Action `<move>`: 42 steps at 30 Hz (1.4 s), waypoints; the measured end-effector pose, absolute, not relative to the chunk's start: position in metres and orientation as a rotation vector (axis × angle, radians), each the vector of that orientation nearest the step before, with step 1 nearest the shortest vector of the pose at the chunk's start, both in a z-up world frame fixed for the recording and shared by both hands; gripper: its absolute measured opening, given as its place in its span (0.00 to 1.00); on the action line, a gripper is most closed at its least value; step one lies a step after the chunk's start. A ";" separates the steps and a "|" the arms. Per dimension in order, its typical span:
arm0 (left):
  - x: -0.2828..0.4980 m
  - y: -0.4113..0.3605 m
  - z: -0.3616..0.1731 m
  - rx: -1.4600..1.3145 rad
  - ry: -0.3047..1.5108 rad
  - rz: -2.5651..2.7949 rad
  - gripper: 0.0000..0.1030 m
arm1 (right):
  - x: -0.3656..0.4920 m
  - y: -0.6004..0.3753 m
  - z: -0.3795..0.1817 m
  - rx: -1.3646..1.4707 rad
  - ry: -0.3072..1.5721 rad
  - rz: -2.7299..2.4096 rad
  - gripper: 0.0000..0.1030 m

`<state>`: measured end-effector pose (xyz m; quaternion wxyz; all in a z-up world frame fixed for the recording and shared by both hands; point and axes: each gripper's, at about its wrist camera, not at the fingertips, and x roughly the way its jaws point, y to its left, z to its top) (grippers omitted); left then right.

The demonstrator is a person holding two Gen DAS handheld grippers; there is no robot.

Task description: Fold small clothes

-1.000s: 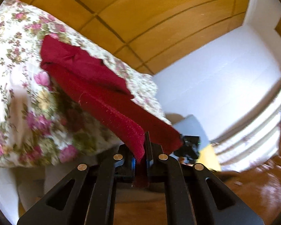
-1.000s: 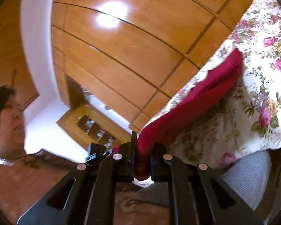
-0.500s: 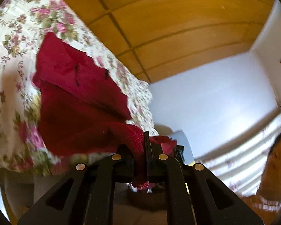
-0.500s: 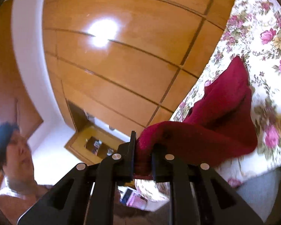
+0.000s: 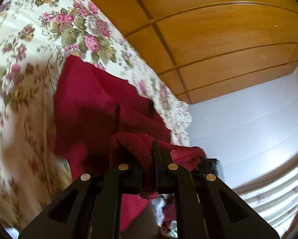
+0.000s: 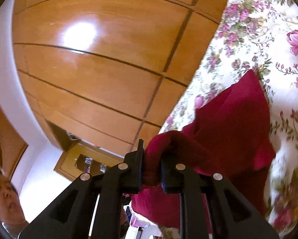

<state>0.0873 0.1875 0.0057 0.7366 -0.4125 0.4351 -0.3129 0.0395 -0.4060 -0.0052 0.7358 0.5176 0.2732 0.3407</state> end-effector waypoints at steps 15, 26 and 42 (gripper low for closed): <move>0.151 0.184 -0.014 -0.875 0.840 -0.298 0.79 | 0.108 -0.405 -0.053 1.168 0.628 0.433 0.56; 0.134 0.092 0.023 -0.455 0.859 -0.319 0.79 | 0.101 -0.308 0.005 0.418 0.801 0.381 0.33; 0.205 0.065 -0.048 -0.134 0.906 -0.088 0.73 | 0.175 -0.274 -0.061 0.200 0.883 0.212 0.01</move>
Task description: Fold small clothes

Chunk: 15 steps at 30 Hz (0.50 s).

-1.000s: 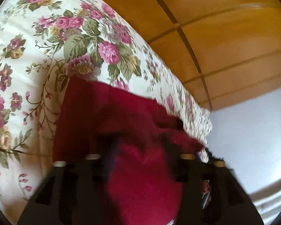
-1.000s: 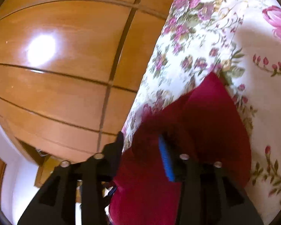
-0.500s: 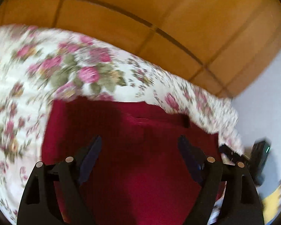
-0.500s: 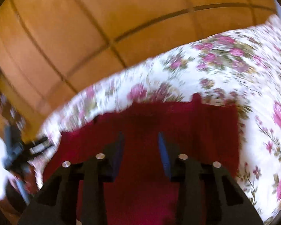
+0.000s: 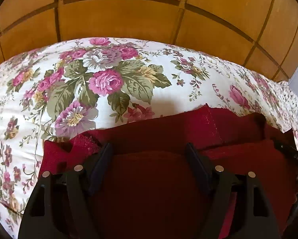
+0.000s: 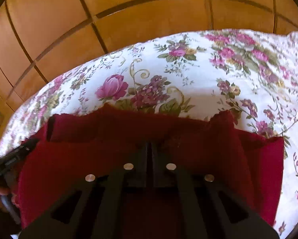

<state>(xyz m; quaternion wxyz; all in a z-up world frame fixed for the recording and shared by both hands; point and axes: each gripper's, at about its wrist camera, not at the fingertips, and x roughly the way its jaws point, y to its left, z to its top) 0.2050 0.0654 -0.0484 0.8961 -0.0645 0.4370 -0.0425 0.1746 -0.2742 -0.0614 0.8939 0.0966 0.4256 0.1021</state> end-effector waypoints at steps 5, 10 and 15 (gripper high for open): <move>0.199 0.071 -0.047 -0.166 0.895 -0.106 0.73 | 0.173 -0.266 -0.058 0.142 0.866 0.180 0.01; 0.191 0.072 -0.041 -0.180 0.885 -0.115 0.73 | 0.171 -0.266 -0.058 0.150 0.855 0.184 0.01; 0.176 0.078 -0.031 -0.135 0.883 -0.073 0.73 | 0.171 -0.266 -0.058 0.151 0.852 0.186 0.01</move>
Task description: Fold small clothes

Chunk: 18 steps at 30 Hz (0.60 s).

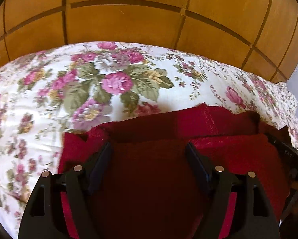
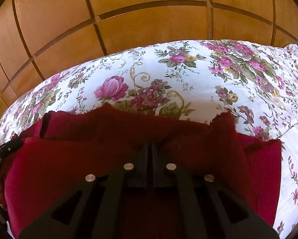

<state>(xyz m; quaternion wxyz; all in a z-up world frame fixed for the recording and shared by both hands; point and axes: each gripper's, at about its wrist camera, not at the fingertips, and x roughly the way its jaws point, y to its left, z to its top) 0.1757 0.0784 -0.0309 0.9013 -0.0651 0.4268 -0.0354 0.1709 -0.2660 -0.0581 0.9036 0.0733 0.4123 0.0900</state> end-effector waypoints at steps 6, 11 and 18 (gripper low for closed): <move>0.158 0.101 -0.031 -0.097 0.866 0.107 0.77 | 0.171 -0.266 -0.058 0.152 0.851 0.187 0.01; 0.167 0.134 -0.056 -0.306 0.939 0.066 0.86 | 0.171 -0.266 -0.058 0.150 0.851 0.186 0.01; 0.169 0.128 -0.059 -0.282 0.933 0.059 0.89 | 0.160 -0.277 -0.044 0.221 0.809 0.213 0.10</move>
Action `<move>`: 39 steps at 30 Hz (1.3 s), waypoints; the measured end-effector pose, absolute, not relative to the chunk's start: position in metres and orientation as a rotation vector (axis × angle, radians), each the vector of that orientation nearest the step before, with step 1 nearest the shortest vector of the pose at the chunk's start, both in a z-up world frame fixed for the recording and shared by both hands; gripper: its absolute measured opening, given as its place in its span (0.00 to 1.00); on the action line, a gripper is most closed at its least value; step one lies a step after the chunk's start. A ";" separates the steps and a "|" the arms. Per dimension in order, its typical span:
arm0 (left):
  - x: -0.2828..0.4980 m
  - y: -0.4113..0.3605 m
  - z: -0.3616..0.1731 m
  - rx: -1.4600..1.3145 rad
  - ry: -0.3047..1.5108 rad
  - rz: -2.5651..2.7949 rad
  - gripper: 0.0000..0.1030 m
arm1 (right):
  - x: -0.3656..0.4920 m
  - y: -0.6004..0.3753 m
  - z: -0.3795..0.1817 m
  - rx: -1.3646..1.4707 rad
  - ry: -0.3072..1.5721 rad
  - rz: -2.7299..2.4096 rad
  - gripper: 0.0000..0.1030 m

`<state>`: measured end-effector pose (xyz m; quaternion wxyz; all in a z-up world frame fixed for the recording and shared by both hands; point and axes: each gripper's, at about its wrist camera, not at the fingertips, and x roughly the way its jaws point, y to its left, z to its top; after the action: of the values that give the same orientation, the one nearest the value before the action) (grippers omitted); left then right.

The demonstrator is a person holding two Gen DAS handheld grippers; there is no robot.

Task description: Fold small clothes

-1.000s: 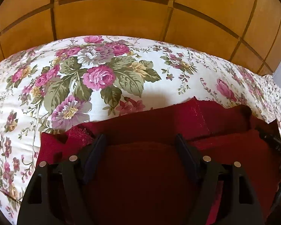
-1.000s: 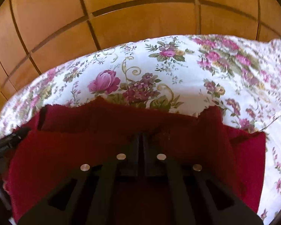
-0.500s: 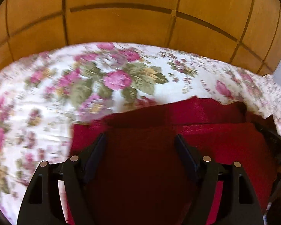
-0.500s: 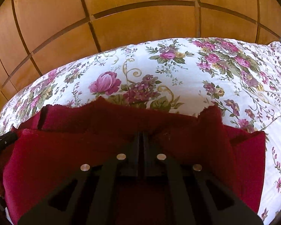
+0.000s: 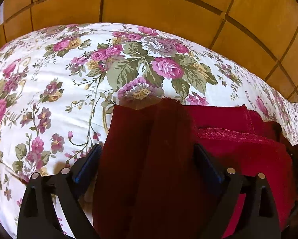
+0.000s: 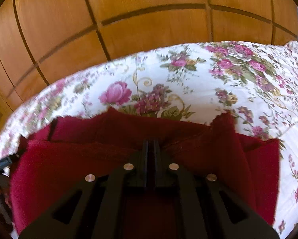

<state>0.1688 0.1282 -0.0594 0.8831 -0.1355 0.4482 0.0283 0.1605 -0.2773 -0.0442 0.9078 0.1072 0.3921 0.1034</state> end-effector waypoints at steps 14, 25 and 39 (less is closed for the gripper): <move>0.165 0.133 -0.059 -0.299 0.917 0.049 0.90 | 0.135 -0.343 -0.056 0.333 0.813 0.029 0.00; 0.112 0.136 -0.031 -0.407 0.849 -0.007 0.90 | 0.086 -0.306 -0.005 0.234 0.772 -0.017 0.37; 0.002 0.136 -0.028 -0.403 0.814 -0.143 0.70 | 0.011 -0.297 -0.004 0.221 0.793 -0.011 0.52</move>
<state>0.0024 0.1364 -0.0282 0.8963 -0.1943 0.3927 -0.0691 0.0111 -0.2966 -0.0045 0.9165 0.1072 0.3854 -0.0054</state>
